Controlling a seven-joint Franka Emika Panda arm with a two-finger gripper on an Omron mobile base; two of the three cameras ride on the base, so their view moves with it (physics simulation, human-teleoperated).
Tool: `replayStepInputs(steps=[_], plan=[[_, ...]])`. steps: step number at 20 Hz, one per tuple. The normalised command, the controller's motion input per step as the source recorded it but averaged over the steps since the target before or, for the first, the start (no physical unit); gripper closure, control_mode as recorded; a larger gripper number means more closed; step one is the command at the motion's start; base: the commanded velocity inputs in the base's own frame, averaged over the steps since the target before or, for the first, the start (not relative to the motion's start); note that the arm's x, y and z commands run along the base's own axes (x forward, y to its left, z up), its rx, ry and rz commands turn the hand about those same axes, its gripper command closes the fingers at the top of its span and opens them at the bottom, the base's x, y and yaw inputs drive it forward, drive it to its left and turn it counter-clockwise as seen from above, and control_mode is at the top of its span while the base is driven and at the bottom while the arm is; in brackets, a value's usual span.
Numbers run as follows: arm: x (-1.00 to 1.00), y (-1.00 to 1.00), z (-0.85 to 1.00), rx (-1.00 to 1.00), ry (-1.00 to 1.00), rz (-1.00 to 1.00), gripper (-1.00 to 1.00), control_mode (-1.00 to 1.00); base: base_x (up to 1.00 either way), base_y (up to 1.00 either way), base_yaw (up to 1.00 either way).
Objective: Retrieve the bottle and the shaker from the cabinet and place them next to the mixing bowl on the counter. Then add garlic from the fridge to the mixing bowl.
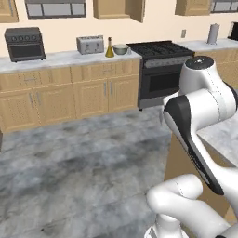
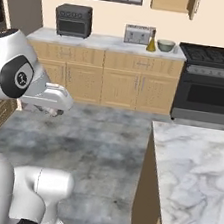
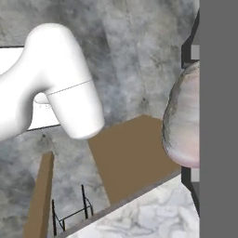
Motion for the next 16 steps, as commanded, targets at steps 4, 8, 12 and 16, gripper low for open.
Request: replayStepInputs(steps=[4, 8, 12, 16], plan=[[0.00, 0.00, 0.00, 0.00, 0.00, 0.00, 1.00, 1.00, 1.00, 0.03, -0.06], [0.00, 0.00, 0.00, 0.00, 0.00, 0.00, 1.00, 1.00, 1.00, 0.02, -0.08], [0.00, 0.00, 0.00, 0.00, 0.00, 0.00, 1.00, 1.00, 1.00, 0.06, -0.10], [0.00, 0.00, 0.00, 0.00, 0.00, 0.00, 1.00, 1.00, 1.00, 0.25, -0.14]])
